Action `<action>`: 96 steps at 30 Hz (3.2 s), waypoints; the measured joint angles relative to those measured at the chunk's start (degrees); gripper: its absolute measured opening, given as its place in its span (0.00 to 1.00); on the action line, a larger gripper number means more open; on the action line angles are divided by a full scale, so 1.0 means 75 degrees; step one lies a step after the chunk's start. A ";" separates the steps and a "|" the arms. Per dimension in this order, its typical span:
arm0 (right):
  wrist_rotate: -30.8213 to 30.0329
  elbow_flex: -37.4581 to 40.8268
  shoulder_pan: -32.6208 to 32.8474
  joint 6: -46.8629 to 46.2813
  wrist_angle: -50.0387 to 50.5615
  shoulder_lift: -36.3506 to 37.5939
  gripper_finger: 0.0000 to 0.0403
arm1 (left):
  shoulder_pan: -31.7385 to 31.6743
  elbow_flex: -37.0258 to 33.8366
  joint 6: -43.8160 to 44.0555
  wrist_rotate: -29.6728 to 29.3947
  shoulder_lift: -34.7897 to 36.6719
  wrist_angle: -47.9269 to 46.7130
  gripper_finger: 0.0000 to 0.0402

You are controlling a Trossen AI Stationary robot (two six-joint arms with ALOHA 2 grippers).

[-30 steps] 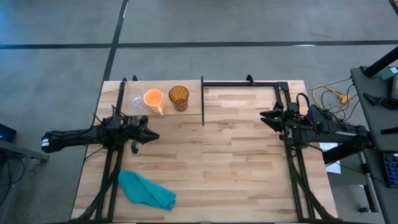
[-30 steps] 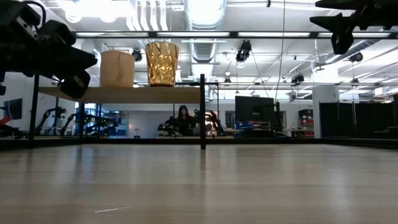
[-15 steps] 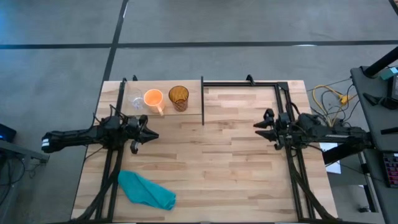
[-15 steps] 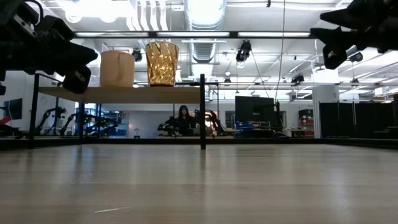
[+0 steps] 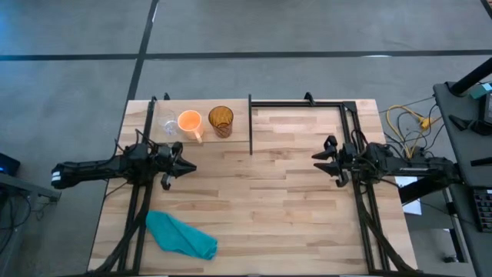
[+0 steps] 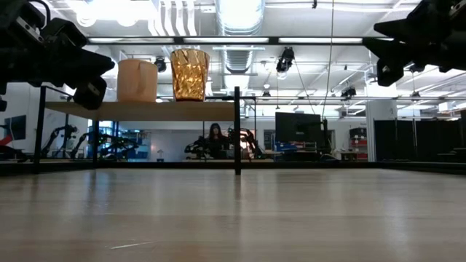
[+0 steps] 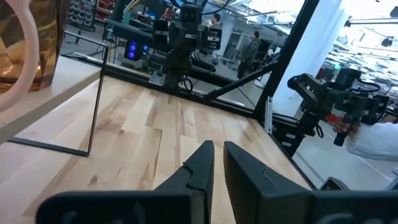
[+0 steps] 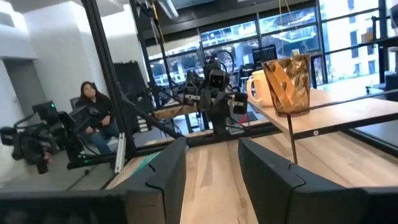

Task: Stack small to large cups/mugs on shelf
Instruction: Return to Home Position

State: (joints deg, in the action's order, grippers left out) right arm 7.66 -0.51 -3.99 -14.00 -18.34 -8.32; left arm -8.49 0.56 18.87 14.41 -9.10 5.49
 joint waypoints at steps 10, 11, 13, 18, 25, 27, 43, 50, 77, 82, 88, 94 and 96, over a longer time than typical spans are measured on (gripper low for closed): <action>-0.0021 0.0000 0.0000 0.0506 0.0078 -0.0003 0.33 | 0.0000 0.0000 0.0001 -0.0006 -0.0019 0.0005 0.05; -0.0021 0.0000 0.0000 0.0493 0.0080 -0.0003 0.33 | 0.0000 0.0000 0.0001 -0.0006 -0.0028 0.0003 0.05; -0.0021 0.0000 0.0000 0.0423 0.0074 -0.0003 0.34 | 0.0000 -0.0003 0.0001 -0.0009 -0.0033 0.0003 0.05; -0.0021 0.0000 0.0000 0.0469 0.0074 -0.0003 0.34 | 0.0000 -0.0003 0.0001 -0.0012 -0.0018 0.0004 0.05; -0.0022 0.0000 0.0000 0.0472 0.0074 -0.0003 0.32 | 0.0000 -0.0003 0.0001 -0.0015 -0.0018 0.0003 0.05; -0.0024 0.0000 0.0000 0.0470 0.0074 -0.0003 0.32 | 0.0000 -0.0003 0.0001 -0.0015 -0.0022 0.0004 0.05; -0.0022 0.0000 0.0000 0.0471 0.0074 -0.0003 0.32 | 0.0000 -0.0006 -0.0002 -0.0015 -0.0027 0.0003 0.05; -0.0024 0.0000 -0.0001 0.0472 0.0074 -0.0003 0.33 | 0.0000 -0.0006 -0.0002 -0.0015 -0.0027 0.0005 0.05; -0.0024 -0.0003 -0.0001 0.0472 0.0073 -0.0003 0.32 | 0.0003 -0.0006 -0.0002 -0.0015 -0.0027 0.0003 0.05; -0.0024 -0.0006 -0.0001 0.0472 0.0072 -0.0003 0.31 | 0.0003 -0.0006 -0.0002 -0.0015 -0.0030 0.0006 0.05; -0.0024 -0.0006 0.0000 0.0472 0.0074 -0.0003 0.33 | 0.0000 -0.0006 -0.0002 -0.0015 -0.0033 0.0006 0.05; -0.0024 -0.0006 0.0000 0.0472 0.0071 -0.0003 0.33 | 0.0003 -0.0006 -0.0002 -0.0015 -0.0028 0.0006 0.05; -0.0024 -0.0006 0.0000 0.0472 0.0072 -0.0003 0.32 | 0.0003 -0.0006 -0.0002 -0.0015 -0.0033 0.0003 0.05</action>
State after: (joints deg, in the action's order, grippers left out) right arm 7.49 -0.56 -3.99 -10.46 -17.80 -8.34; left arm -8.47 0.51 18.85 14.31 -9.34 5.52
